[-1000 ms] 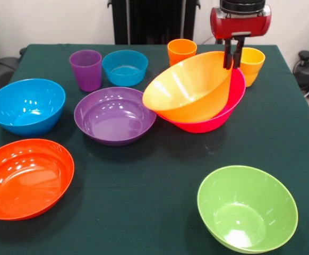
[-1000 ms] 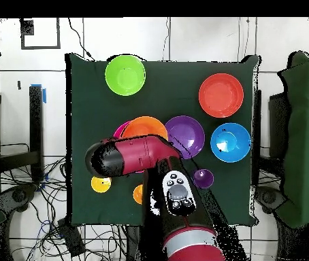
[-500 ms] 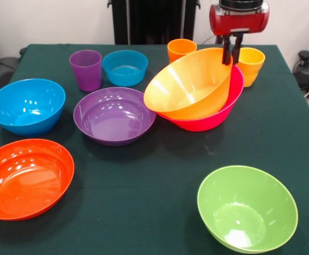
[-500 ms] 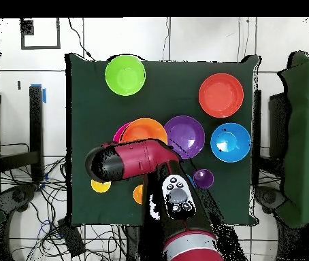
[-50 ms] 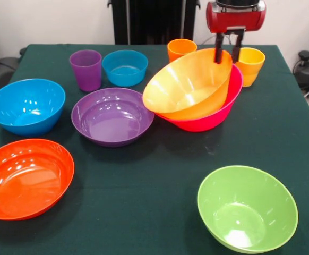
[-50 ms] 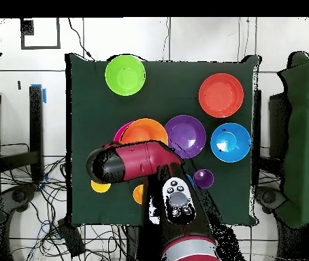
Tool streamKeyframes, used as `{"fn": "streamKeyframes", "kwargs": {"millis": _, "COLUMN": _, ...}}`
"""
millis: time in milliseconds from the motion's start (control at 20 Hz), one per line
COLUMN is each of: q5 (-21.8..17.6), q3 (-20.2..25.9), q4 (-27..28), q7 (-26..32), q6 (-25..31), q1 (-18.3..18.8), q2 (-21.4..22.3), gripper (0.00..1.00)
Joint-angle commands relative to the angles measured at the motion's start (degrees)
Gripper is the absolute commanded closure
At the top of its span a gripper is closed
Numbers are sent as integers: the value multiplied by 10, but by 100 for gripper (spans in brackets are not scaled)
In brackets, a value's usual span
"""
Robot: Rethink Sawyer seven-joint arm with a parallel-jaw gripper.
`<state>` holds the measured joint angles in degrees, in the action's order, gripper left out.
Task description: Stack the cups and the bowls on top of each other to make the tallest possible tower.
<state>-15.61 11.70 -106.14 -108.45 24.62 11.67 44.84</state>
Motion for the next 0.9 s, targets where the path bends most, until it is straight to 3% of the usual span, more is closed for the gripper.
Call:
{"fn": "streamKeyframes", "kwargs": {"millis": 50, "q5": -22, "q3": -5, "q4": -18, "q7": -57, "q6": -39, "q1": -10, "q2": -10, "gripper": 0}}
{"fn": "streamKeyframes", "kwargs": {"millis": 900, "q5": -10, "q3": -27, "q4": -9, "q7": -64, "q6": -39, "q1": -28, "q2": -26, "gripper": 0}}
